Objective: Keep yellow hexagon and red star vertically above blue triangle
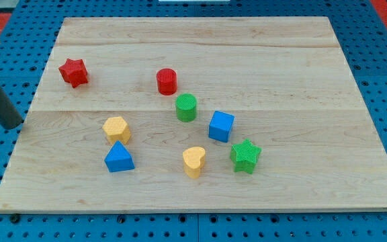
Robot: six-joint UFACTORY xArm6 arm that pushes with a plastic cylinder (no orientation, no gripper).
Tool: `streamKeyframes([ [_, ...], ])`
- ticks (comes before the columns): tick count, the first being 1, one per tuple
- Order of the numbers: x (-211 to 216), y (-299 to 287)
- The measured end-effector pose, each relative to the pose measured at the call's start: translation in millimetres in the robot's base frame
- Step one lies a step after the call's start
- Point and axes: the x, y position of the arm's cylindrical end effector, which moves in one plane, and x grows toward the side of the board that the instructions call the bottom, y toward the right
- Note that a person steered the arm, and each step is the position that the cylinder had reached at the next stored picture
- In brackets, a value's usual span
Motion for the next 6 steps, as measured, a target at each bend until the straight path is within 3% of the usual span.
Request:
streamKeyframes([
  [2,-137,25],
  [4,-65,143],
  [5,-108,70],
  [6,-152,101],
])
